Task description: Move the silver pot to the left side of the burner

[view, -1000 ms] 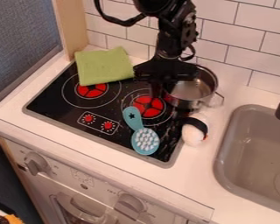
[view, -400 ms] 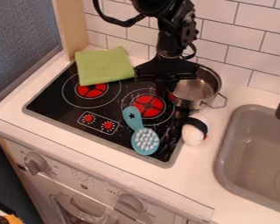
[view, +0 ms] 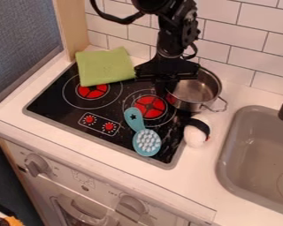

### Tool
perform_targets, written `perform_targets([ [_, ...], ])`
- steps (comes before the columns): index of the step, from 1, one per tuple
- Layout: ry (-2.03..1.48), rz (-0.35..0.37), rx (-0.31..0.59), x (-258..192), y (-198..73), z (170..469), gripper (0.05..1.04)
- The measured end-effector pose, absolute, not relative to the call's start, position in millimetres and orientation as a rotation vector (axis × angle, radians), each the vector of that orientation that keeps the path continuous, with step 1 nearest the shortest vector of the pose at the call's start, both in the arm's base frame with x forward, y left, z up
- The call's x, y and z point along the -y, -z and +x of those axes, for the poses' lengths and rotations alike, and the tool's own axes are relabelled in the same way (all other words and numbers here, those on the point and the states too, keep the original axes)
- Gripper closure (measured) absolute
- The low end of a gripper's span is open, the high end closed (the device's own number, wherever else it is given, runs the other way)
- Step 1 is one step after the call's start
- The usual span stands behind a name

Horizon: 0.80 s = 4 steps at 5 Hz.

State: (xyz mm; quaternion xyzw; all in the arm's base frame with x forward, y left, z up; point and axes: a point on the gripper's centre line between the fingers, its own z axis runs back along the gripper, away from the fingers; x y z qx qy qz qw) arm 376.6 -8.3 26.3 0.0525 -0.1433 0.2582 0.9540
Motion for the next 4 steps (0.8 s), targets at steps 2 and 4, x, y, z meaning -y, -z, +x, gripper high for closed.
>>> perform_targets([
  [2, -0.507, 0.062, 0.335, 7.8, -64.5, 367.7, 1.006],
  [4, -0.527, 0.074, 0.329, -52.8, -84.4, 314.0, 1.006],
])
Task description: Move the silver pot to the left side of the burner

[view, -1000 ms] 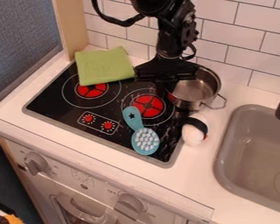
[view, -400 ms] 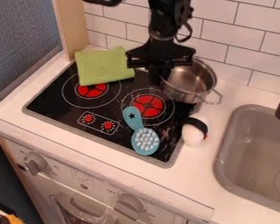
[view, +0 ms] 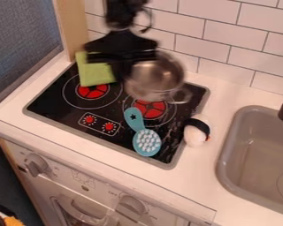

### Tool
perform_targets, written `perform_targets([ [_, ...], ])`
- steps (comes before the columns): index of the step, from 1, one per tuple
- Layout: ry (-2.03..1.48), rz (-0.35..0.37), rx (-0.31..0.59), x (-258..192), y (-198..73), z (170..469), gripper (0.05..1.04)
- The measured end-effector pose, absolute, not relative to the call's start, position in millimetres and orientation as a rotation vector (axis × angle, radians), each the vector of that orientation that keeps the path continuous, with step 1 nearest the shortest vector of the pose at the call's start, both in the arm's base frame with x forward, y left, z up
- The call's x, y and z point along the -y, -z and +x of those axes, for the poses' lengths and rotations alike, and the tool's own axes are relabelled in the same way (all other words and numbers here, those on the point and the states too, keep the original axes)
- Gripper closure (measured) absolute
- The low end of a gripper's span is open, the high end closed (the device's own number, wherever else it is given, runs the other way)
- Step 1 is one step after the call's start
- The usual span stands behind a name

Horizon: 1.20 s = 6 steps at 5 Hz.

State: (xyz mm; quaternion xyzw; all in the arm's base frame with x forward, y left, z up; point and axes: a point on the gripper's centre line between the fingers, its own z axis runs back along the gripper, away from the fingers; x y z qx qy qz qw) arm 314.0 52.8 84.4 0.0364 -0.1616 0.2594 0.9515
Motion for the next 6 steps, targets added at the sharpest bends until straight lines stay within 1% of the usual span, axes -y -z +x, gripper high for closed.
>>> perform_targets([
  [1, -0.526, 0.080, 0.304, -90.0, -75.6, 297.9, 1.006],
  [2, -0.583, 0.068, 0.315, -131.4, -63.6, 282.4, 1.006],
  [3, -0.606, 0.060, 0.261, -149.8, -35.0, 274.1, 1.006],
  [5, -0.639, 0.095, 0.225, -169.4, -15.7, 276.3, 1.006],
  [6, -0.662, 0.099, 0.206, -174.2, -12.6, 273.4, 0.972],
])
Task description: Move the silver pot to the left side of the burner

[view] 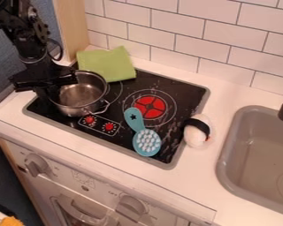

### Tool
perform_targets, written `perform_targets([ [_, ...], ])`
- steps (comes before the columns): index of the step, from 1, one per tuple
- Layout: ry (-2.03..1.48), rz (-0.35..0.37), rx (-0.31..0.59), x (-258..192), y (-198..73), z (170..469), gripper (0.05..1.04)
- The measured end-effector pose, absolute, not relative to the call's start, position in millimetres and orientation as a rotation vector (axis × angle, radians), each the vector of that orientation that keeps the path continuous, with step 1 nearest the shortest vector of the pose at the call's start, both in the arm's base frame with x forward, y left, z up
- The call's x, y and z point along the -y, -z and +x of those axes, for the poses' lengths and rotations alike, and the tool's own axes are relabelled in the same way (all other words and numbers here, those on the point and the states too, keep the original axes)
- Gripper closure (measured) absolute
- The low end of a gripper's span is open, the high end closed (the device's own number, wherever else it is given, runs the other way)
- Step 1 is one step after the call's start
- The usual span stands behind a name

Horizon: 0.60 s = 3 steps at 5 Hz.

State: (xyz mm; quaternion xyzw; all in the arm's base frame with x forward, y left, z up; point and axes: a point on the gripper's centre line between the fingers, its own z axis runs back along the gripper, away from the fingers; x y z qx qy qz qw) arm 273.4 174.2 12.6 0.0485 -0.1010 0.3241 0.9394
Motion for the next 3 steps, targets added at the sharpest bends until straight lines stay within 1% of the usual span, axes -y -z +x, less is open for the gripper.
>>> perform_targets([
  [1, -0.726, 0.095, 0.193, -175.9, -10.5, 268.7, 0.783],
  [3, -0.721, 0.075, 0.173, -173.7, -10.1, 265.8, 0.197],
])
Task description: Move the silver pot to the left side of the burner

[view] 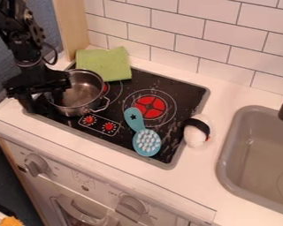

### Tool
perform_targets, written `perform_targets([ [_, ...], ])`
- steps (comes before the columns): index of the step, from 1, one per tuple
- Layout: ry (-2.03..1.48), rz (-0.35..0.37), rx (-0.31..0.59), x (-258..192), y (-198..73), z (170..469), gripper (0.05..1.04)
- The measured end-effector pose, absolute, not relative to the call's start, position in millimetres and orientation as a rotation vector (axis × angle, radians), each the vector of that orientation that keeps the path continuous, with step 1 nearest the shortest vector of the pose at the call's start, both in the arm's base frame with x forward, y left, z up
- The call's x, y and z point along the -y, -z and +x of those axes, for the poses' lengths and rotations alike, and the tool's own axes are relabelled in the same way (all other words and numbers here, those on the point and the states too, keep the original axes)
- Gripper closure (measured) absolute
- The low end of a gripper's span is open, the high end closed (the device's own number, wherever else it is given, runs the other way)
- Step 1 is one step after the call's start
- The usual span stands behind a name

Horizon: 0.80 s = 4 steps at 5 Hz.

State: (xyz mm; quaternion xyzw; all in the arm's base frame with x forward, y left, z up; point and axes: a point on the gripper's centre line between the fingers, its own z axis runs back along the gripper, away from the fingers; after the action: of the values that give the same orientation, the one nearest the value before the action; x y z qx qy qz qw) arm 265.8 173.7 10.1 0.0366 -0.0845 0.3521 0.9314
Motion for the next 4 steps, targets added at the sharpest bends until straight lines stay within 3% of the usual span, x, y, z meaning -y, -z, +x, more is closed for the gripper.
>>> perform_targets([
  [1, -0.690, 0.068, 0.172, -171.4, -12.5, 265.5, 0.082],
  [2, -0.613, 0.032, 0.255, -167.5, -38.8, 270.1, 0.082],
  [4, -0.472, 0.071, 0.378, -152.1, -92.3, 280.1, 0.082],
])
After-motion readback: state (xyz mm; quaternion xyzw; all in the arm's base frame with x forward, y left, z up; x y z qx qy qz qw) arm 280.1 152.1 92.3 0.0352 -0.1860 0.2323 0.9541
